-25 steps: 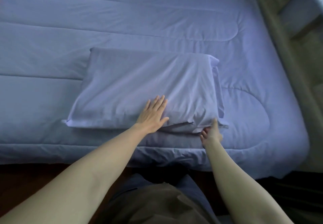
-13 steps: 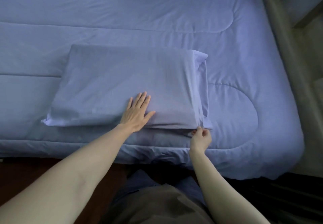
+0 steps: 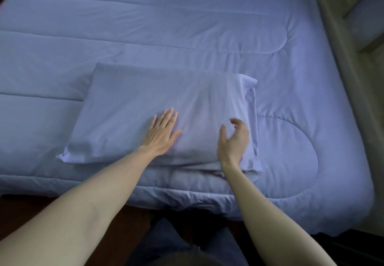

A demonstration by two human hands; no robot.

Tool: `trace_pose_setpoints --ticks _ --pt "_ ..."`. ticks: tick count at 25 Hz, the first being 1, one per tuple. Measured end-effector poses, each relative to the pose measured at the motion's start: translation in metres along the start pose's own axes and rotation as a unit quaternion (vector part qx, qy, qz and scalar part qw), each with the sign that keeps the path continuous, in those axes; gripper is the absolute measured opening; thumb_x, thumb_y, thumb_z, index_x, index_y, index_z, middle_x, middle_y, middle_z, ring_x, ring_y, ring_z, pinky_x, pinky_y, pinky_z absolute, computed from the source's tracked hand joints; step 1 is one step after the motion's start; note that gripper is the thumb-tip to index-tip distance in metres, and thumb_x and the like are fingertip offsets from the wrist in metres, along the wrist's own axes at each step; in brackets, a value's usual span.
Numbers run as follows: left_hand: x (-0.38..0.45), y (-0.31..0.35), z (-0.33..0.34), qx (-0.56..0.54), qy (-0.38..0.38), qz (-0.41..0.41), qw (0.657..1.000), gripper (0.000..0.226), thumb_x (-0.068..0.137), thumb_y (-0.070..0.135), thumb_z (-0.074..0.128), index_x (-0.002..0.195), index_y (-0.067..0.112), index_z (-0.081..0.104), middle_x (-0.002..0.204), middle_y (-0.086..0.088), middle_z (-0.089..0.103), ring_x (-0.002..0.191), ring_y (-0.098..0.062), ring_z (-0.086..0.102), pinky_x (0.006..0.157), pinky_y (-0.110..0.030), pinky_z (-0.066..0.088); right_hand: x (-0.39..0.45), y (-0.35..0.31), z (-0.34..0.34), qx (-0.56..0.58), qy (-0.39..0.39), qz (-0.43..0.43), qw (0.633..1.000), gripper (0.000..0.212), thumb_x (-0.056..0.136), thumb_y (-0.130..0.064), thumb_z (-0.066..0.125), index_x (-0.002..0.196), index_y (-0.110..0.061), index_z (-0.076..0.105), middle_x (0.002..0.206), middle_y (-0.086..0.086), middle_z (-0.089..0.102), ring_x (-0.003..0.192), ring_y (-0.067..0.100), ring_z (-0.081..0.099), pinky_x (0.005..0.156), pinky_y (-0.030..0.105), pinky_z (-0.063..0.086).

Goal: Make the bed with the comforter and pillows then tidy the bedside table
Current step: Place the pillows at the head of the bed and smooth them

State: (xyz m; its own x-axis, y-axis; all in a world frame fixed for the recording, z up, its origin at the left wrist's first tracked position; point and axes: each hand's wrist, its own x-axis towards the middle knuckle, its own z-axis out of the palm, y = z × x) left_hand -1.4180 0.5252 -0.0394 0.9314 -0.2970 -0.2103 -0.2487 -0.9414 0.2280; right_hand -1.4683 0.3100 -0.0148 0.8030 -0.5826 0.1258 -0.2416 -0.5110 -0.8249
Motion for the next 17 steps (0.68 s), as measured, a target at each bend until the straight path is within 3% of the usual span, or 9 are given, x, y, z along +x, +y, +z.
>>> trace_pose_setpoints --ticks 2,5,9,13,15,17 --pt "0.022 -0.012 -0.010 0.003 0.001 -0.007 1.000 0.069 0.097 0.055 0.018 0.154 0.017 0.008 0.163 0.001 -0.001 0.150 -0.016 -0.001 0.120 -0.042 -0.002 0.012 -0.020 0.041 -0.143 -0.177 -0.137 0.964 0.049 0.094 -0.035 0.052 0.140 -0.017 0.044 0.148 0.004 0.042 0.139 0.027 0.033 0.112 0.039 0.026" --pt "0.046 -0.045 -0.010 0.020 -0.014 -0.029 0.999 0.066 0.100 0.050 0.026 0.154 0.021 0.004 0.162 0.002 -0.006 0.150 -0.016 -0.004 0.120 -0.045 -0.002 0.030 -0.009 0.086 -0.302 -0.305 -0.215 0.877 0.064 0.097 -0.054 0.036 0.153 -0.032 0.016 0.163 -0.008 0.005 0.151 0.024 -0.005 0.121 0.043 0.000" --pt "0.042 -0.107 0.001 0.048 0.023 -0.062 0.997 0.079 0.084 0.066 0.007 0.154 0.029 0.005 0.162 0.004 -0.005 0.150 -0.017 -0.002 0.120 -0.049 0.001 0.058 0.029 0.082 -0.352 -0.250 -0.130 0.893 0.071 0.092 -0.069 0.025 0.153 -0.040 0.004 0.163 -0.010 -0.004 0.150 0.024 -0.009 0.121 0.046 -0.007" --pt "0.039 -0.144 -0.008 0.023 0.057 -0.109 0.992 0.078 0.090 0.064 0.019 0.154 0.022 0.009 0.163 0.000 -0.001 0.150 -0.019 0.001 0.120 -0.050 0.001 0.075 0.022 0.081 -0.362 -0.222 -0.072 0.902 0.074 0.092 -0.067 0.023 0.155 -0.032 0.005 0.164 -0.002 -0.003 0.150 0.026 -0.008 0.120 0.051 -0.003" --pt "0.053 -0.153 -0.027 0.000 0.081 -0.102 0.991 0.082 0.087 0.065 0.014 0.154 0.017 0.012 0.162 -0.002 0.003 0.150 -0.020 0.004 0.120 -0.051 0.004 0.080 -0.002 0.093 -0.349 -0.209 -0.092 0.909 0.074 0.094 -0.065 0.022 0.155 -0.026 0.008 0.164 0.000 -0.005 0.150 0.027 -0.009 0.120 0.052 -0.002" --pt "0.075 -0.152 -0.057 -0.031 0.126 -0.064 0.989 0.083 0.086 0.063 0.013 0.154 0.014 0.013 0.162 -0.004 0.005 0.150 -0.021 0.004 0.120 -0.051 0.005 0.084 -0.044 0.112 -0.306 -0.177 -0.167 0.920 0.071 0.096 -0.061 0.025 0.155 -0.024 0.011 0.164 0.001 -0.003 0.150 0.027 -0.008 0.121 0.050 -0.003"
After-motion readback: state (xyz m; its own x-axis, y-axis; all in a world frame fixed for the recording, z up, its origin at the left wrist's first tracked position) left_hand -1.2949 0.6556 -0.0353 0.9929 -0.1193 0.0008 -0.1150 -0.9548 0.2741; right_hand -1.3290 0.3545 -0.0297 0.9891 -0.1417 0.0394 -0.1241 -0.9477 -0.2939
